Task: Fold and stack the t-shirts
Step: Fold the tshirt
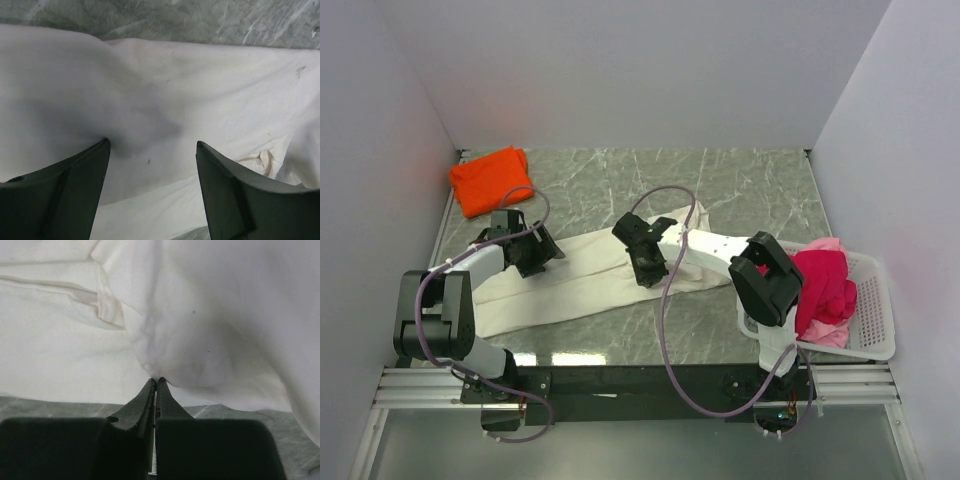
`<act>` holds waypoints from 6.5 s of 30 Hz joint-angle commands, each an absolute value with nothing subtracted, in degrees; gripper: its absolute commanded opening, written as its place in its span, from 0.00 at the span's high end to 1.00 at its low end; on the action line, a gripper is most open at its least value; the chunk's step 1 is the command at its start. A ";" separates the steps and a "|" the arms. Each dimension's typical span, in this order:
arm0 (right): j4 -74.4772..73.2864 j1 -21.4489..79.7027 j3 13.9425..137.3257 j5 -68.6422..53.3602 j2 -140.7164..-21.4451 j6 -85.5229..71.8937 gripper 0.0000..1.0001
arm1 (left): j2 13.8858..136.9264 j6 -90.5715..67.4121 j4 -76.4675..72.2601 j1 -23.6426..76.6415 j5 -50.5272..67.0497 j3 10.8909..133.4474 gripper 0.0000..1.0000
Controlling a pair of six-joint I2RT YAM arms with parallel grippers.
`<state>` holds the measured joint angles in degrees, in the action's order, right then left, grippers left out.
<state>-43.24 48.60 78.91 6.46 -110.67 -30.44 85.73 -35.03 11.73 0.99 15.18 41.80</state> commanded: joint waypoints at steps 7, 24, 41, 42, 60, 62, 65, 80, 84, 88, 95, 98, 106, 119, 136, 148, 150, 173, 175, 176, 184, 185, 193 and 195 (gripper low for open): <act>-48.69 50.36 83.14 5.10 -106.35 -31.82 1.00 | 87.54 -34.54 12.13 1.23 14.94 41.40 0.23; -50.36 50.80 86.75 -1.14 -108.46 -32.34 1.00 | 87.19 -34.63 12.22 1.23 14.94 41.22 0.23; -50.72 47.21 84.82 7.12 -102.84 -34.10 0.54 | 86.40 -34.10 11.95 1.23 14.24 41.57 0.23; -49.67 46.59 83.42 7.21 -102.48 -34.10 0.54 | 86.83 -34.10 12.04 1.23 14.24 41.57 0.23; -39.38 30.42 74.88 5.80 -114.33 -31.82 0.60 | 93.16 -33.93 14.32 1.76 10.55 42.45 0.24; -39.81 29.10 76.28 5.89 -115.92 -31.55 0.60 | 93.34 -33.75 15.55 2.02 9.67 42.54 0.24; -40.78 26.55 80.31 5.80 -119.35 -30.41 0.60 | 92.03 -33.66 16.78 2.55 9.23 41.93 0.24; -53.36 21.53 118.83 1.94 -137.64 -23.20 0.60 | 77.35 -34.10 19.77 3.25 18.38 38.05 0.23; -48.52 21.62 114.18 -1.13 -129.93 -22.76 0.59 | 75.15 -33.84 21.53 3.16 14.51 40.42 0.23; -45.09 22.15 110.31 -2.55 -123.94 -21.45 0.59 | 76.20 -34.63 21.18 3.25 13.97 40.17 0.23; -45.71 23.03 107.24 -6.84 -119.89 -21.18 0.59 | 77.08 -32.34 22.68 3.69 13.09 39.73 0.24; -45.79 23.11 104.60 -9.22 -120.14 -21.80 0.59 | 77.69 -32.61 23.03 4.22 12.22 39.90 0.24; -47.72 23.20 100.20 -10.02 -122.52 -23.12 0.59 | 82.78 -33.05 25.22 9.30 9.14 40.34 0.24; -52.99 20.39 104.93 -7.03 -132.09 -24.79 0.61 | 78.32 -43.32 24.17 18.28 12.92 33.15 0.24; -61.70 17.76 133.04 -10.54 -148.00 -28.12 0.61 | 66.28 -62.57 18.28 26.18 19.16 27.69 0.23; -57.66 17.14 136.05 -15.38 -149.85 -33.31 0.56 | 68.63 -69.87 10.99 34.97 21.71 26.10 0.22; -57.39 17.23 135.88 -15.56 -149.85 -33.75 0.55 | 69.69 -71.01 10.02 37.07 21.45 26.54 0.22; -50.19 18.28 121.12 -16.79 -124.38 -25.93 0.50 | 65.92 -55.37 39.73 41.66 -2.11 47.82 0.20; -49.40 18.89 116.82 -16.70 -121.39 -25.93 0.50 | 65.22 -55.11 38.59 41.66 -0.44 44.15 0.20; -48.70 19.77 114.98 -16.61 -120.42 -25.58 0.50 | 65.21 -54.59 36.06 41.66 1.39 42.73 0.20; -42.63 23.82 99.41 -15.21 -117.94 -26.89 0.50 | 63.98 -53.44 29.28 41.66 7.29 34.82 0.20; -42.54 24.08 98.97 -15.12 -118.38 -26.98 0.50 | 64.42 -53.44 28.31 41.57 9.64 34.20 0.20; -42.54 24.61 98.00 -12.40 -124.01 -27.33 0.51 | 68.46 -53.52 18.13 41.66 18.97 27.44 0.20; -42.63 24.70 98.26 -11.69 -125.24 -27.25 0.51 | 69.60 -53.96 16.36 41.75 21.35 26.20 0.20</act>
<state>-44.14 24.86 97.78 -13.96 -124.75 -27.24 67.70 -54.63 22.85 41.41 15.33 28.71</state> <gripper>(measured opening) 0.489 0.797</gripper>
